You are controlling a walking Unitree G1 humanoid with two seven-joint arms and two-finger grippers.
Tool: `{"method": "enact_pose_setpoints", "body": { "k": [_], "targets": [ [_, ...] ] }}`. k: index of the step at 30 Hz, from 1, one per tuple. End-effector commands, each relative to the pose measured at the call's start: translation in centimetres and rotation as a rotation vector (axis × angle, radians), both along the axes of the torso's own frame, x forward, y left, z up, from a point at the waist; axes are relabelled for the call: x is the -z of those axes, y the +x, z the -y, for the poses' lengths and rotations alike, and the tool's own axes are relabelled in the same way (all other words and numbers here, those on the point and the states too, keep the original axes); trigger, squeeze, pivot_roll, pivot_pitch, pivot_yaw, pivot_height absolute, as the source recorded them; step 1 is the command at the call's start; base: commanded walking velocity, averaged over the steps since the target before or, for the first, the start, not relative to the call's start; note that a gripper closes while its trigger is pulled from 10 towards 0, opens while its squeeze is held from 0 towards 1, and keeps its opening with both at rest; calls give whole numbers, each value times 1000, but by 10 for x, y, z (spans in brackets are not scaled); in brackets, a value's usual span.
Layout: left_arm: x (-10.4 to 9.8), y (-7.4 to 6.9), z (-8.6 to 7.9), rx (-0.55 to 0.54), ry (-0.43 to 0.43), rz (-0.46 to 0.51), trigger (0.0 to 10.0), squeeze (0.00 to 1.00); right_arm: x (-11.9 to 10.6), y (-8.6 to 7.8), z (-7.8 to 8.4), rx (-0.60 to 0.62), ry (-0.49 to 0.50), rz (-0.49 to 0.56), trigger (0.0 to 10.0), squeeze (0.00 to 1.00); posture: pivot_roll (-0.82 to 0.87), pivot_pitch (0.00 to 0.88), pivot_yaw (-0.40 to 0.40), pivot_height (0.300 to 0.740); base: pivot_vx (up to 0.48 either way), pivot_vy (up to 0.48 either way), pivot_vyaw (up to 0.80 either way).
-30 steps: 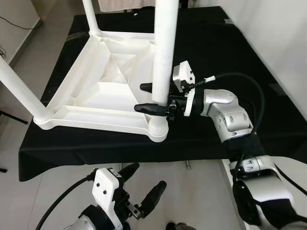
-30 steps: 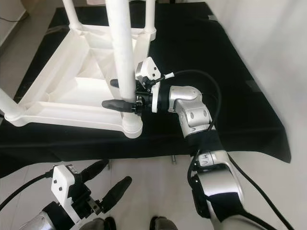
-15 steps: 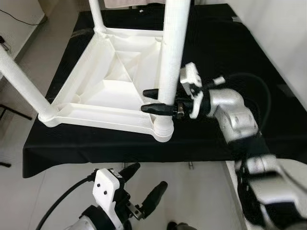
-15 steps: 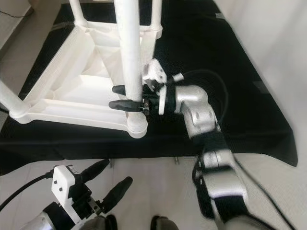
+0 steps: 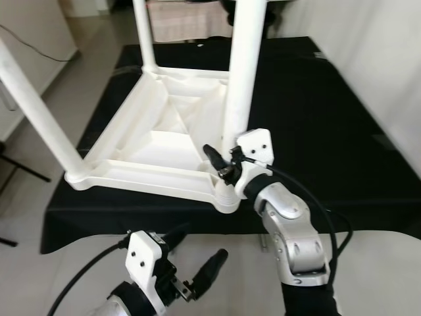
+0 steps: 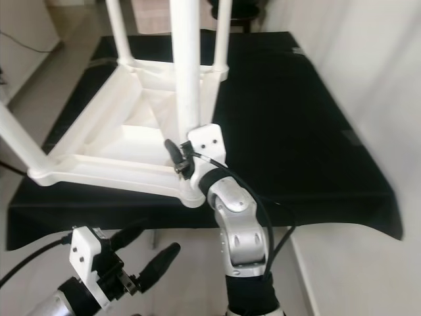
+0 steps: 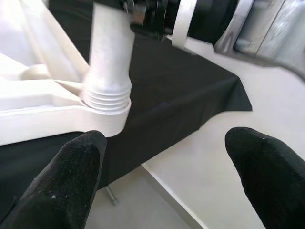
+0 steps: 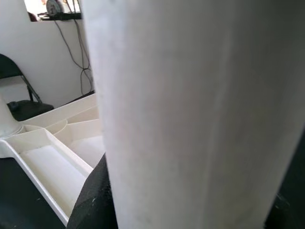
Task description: Building children table
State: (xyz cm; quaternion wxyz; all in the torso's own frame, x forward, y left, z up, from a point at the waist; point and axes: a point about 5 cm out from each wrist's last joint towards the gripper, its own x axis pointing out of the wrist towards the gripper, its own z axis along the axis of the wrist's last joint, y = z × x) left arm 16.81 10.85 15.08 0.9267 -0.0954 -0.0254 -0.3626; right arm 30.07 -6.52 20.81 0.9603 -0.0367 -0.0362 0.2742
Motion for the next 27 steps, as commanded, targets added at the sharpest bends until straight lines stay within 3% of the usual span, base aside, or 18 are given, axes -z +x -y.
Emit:
{"method": "enact_pose_setpoints", "body": {
  "k": [1, 3, 4, 7, 8, 10, 11, 12, 13, 16, 18, 27],
  "targets": [
    [4, 1, -2, -12, -1, -13, 10000, 0, 42, 3, -2, -10, -44, -244, 10000, 8, -14, 181, -15, 740, 0, 0, 0],
    [4, 1, -2, -19, -1, -10, 10000, 0, 38, 4, -5, -40, -30, -238, 10000, 8, -14, 181, -15, 740, 0, 0, 0],
    [4, 1, -2, -22, -2, -9, 10000, 0, 30, 5, -7, -70, 0, -219, 10000, 1000, -9, 179, -19, 740, 0, 0, 0],
    [3, 1, -2, -21, -2, -8, 10000, 0, 23, 5, -11, -140, 27, -197, 10000, 1000, -10, 180, -20, 740, 0, 0, 0],
    [3, 1, -1, -19, -4, -9, 10000, 0, 12, 6, -14, -258, 52, -163, 10000, 1000, -9, 185, -19, 740, 0, 0, 0],
    [3, 0, 0, -13, -7, -11, 10000, 0, -3, 10, -12, -410, -60, -21, 10000, 1000, -4, 189, -20, 740, 0, 0, 0],
    [3, 0, 0, -13, -7, -11, 10000, 0, -3, 10, -12, -410, -60, -21, 10000, 1000, -4, 189, -20, 740, 0, 0, 0],
    [3, -1, 0, -11, -8, -11, 10000, 0, -4, 11, -11, -473, -97, -5, 10000, 847, -1, 192, -23, 740, 0, 0, 0],
    [2, -1, 1, -9, -10, -11, 10000, 0, -6, 13, -10, -539, -133, 12, 10000, 0, 5, 199, -23, 740, 0, 0, 0],
    [2, -2, 1, -9, -12, -11, 10000, 0, -8, 14, -10, -637, -165, 19, 10000, 0, 6, 201, -23, 740, 0, 0, 0],
    [1, -3, 2, -9, -14, -12, 10000, 0, -8, 14, -9, -799, -247, 24, 10000, 0, 13, 210, -25, 740, 0, 0, 0],
    [0, -8, 4, -8, -17, -18, 10000, 0, -25, 33, -16, -921, -240, 47, 10000, 0, 37, 227, -24, 740, 0, 0, 0]
  ]
}}
